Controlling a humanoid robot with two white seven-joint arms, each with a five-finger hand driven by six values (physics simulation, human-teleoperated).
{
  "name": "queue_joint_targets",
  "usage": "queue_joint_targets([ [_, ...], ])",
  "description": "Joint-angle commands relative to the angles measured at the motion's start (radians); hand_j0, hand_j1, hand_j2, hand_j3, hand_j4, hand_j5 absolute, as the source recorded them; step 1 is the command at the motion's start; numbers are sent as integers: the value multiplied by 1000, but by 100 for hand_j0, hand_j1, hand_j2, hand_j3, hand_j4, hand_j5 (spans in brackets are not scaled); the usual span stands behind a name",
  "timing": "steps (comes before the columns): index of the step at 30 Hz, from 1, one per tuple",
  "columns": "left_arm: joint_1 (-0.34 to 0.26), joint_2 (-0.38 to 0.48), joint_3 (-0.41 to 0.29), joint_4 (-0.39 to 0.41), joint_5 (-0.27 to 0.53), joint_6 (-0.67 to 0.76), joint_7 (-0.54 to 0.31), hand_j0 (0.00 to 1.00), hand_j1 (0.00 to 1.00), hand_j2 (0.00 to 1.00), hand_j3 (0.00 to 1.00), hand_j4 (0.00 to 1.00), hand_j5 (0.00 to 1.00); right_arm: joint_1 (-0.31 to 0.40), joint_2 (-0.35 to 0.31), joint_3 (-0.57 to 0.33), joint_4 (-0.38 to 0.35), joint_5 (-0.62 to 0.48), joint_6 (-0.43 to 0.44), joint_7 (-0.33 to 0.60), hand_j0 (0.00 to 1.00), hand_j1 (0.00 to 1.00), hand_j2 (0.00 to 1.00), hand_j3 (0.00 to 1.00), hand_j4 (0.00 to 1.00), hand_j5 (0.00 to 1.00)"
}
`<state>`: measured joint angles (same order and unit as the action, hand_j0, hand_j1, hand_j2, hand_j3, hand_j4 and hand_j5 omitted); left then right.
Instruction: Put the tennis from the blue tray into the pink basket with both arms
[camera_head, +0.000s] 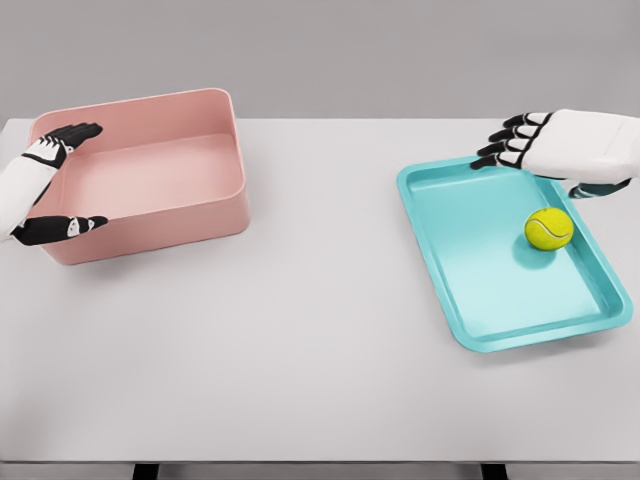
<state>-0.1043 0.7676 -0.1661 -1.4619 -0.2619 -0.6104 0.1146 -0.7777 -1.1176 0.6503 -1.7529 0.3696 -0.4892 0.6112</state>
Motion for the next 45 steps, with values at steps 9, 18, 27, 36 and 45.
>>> queue_joint_targets([
  [9, 2, 1, 0, 0, 3, 0, 0, 100, 100, 100, 100, 100, 100, 8, -64, 25, 58, -425, 284, 0, 98, 98, 98, 98, 98, 98],
  [18, 3, 1, 2, -1, 3, 0, 1, 100, 100, 100, 100, 100, 100, 5, 50, 132, 291, -421, 336, 0, 98, 98, 98, 98, 98, 98],
  [27, 3, 1, 2, -1, 4, 0, 2, 100, 100, 100, 100, 100, 100, 3, 102, 213, 388, -293, 328, 0, 99, 99, 99, 99, 99, 99],
  [36, 23, 10, 0, -14, 66, 0, 11, 100, 100, 100, 100, 100, 100, 2, 154, 222, 521, -239, 281, 0, 99, 99, 99, 99, 99, 99],
  [45, 90, 25, 2, -86, 263, 0, 16, 100, 100, 100, 100, 100, 100, 2, 163, 242, 520, -239, 273, 0, 99, 99, 99, 99, 99, 99],
])
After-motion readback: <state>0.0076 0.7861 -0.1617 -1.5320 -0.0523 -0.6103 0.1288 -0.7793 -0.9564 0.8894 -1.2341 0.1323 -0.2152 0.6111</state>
